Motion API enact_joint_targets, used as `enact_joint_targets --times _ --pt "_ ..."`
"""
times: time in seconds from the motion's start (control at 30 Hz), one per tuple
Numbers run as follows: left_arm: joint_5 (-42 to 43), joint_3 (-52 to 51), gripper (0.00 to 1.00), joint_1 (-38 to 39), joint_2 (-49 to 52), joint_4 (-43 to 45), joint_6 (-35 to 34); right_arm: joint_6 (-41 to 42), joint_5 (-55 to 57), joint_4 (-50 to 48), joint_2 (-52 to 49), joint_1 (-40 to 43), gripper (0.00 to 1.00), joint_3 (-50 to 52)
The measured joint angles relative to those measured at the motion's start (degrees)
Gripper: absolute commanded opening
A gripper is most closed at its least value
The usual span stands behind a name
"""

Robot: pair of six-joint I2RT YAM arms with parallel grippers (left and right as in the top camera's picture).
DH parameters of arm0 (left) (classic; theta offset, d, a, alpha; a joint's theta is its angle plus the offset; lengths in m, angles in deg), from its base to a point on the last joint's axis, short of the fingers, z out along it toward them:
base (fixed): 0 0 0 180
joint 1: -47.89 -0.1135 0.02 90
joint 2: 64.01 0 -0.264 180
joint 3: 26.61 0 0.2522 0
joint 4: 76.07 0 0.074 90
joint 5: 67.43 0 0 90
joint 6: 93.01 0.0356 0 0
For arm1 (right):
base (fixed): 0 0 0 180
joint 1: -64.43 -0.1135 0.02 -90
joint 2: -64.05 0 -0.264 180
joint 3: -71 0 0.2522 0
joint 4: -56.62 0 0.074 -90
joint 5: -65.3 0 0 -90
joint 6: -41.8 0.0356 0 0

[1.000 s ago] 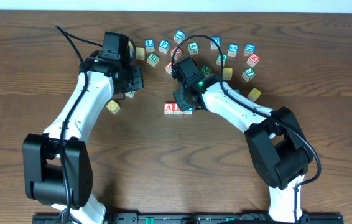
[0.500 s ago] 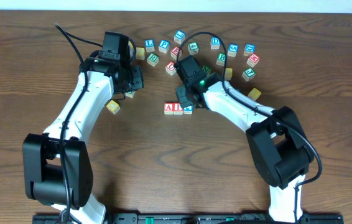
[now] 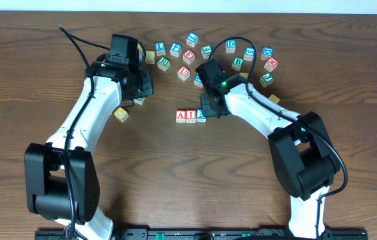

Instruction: Spell out AI2

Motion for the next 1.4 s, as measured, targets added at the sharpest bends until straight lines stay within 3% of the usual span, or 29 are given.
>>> enact_joint_targets --times 1.4 --pt "0.0 0.0 0.08 0.0 0.0 0.0 0.0 0.2 -4.8 -3.2 0.0 -1.6 0.01 0.0"
